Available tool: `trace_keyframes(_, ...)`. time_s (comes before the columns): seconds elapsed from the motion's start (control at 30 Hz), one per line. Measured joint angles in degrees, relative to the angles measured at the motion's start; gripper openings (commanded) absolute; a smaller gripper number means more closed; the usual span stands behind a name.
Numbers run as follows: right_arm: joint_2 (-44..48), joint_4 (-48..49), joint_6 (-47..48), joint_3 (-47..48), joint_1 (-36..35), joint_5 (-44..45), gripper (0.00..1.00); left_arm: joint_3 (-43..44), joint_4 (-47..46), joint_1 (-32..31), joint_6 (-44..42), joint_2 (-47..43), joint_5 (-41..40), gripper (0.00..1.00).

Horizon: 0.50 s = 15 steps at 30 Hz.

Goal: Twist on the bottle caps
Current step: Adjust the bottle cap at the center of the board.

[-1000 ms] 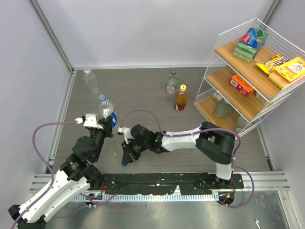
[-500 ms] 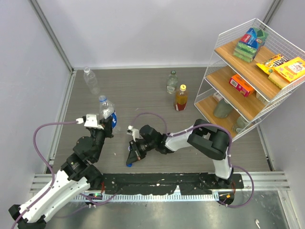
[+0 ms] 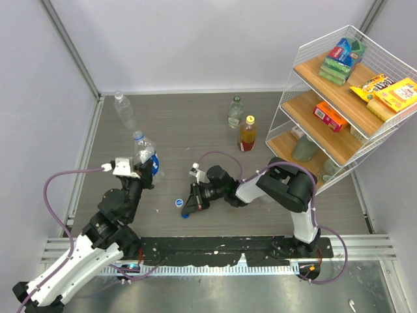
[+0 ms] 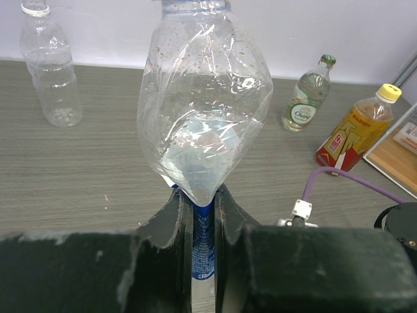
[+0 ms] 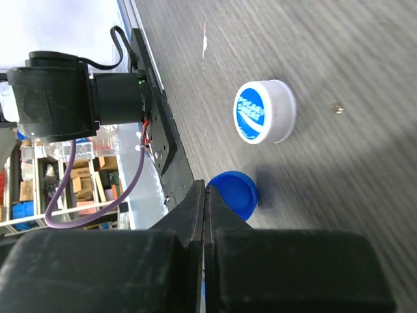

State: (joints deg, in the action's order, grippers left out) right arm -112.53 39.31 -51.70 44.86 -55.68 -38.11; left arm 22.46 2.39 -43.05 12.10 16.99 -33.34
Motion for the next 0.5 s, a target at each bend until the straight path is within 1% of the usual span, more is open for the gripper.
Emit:
trace_keyframes(0.13, -1.6, 3.9, -3.1, -1.2, 1.6, -1.0, 0.01, 0.0, 0.0, 0.0, 0.0, 0.0, 0.0, 0.00)
trace_keyframes(0.4, -1.2, 3.0, -3.5, -1.2, 2.6, -0.9, 0.01, 0.0, 0.0, 0.0, 0.0, 0.0, 0.0, 0.00)
trace_keyframes(0.5, 0.0, 1.1, -3.0, -1.2, 3.1, -0.6, 0.01, 0.0, 0.0, 0.0, 0.0, 0.0, 0.0, 0.00)
